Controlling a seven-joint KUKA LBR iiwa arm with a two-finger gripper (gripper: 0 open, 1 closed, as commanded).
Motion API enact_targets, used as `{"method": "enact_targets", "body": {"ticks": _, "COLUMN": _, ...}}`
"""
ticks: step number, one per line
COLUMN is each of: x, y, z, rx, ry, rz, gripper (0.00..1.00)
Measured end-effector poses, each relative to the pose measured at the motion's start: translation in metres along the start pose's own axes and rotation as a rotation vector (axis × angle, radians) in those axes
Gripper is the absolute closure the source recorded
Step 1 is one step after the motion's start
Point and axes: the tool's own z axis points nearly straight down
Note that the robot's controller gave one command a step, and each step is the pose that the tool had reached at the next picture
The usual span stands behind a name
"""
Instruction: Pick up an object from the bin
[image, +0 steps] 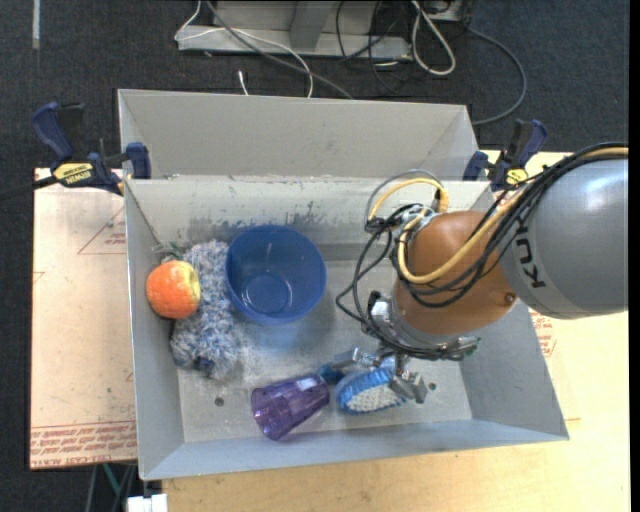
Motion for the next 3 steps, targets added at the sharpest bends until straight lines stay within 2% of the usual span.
{"method": "enact_targets", "body": {"ticks": 3, "x": -0.001, "y": 0.002, "z": -0.051, "rx": -0.004, "ry": -0.005, "rz": 0.006, "gripper": 1.00}}
